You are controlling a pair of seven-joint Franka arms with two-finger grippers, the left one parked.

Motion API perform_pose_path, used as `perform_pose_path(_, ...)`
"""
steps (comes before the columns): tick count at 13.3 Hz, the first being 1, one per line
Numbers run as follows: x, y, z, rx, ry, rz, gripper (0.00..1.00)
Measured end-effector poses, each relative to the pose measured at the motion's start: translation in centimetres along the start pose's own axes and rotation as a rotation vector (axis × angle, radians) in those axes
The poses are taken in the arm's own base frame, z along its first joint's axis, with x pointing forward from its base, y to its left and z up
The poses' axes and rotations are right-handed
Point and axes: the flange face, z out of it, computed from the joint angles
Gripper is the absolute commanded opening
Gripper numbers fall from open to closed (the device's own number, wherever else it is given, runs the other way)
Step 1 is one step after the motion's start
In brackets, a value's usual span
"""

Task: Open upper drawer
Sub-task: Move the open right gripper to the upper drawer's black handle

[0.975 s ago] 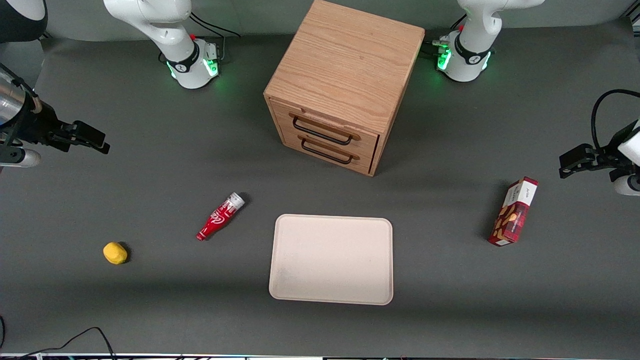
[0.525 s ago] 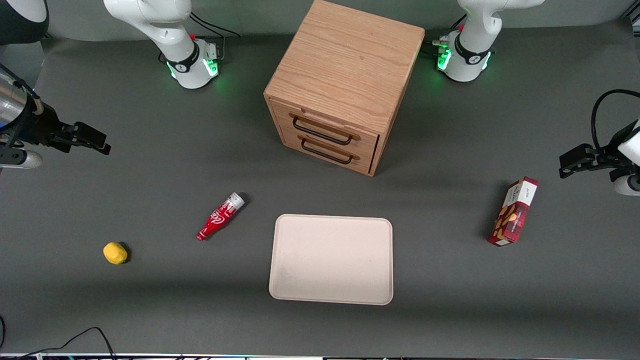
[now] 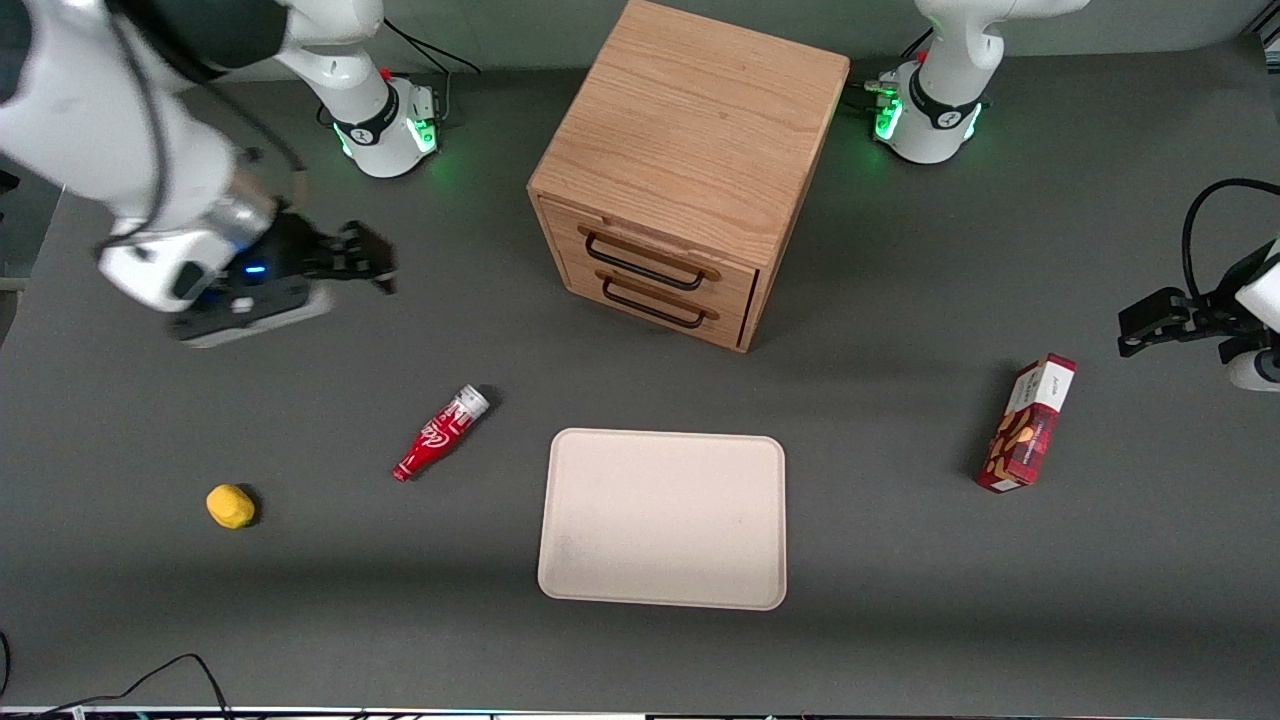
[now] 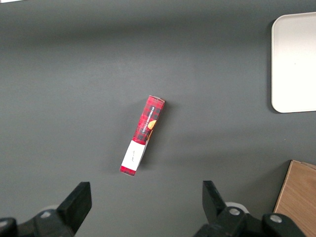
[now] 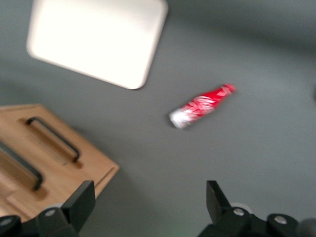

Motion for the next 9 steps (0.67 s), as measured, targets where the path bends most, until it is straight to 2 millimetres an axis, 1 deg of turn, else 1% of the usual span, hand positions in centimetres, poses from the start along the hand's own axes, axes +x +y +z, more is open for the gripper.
perform_pose_path(2, 0.8, -4.6, 1.7, 0.018, -0.018, -0.096, 1.0)
perform_pose_path(3, 1.0, -6.9, 2.6, 0.0, -0.015, -0.149, 1.0)
perform_pose_path(6, 0.6, -14.8, 5.4, -0.033, 0.007, -0.324, 1.0)
perform_pose_path(7, 0.5, -16.9, 6.4, -0.018, 0.015, -0.364, 1.0)
perform_pose_path(8, 0.5, -18.4, 7.5, 0.0, 0.015, -0.392, 1.0)
perform_pose_path(9, 0.6, -19.4, 8.8, 0.015, 0.003, -0.41, 1.0)
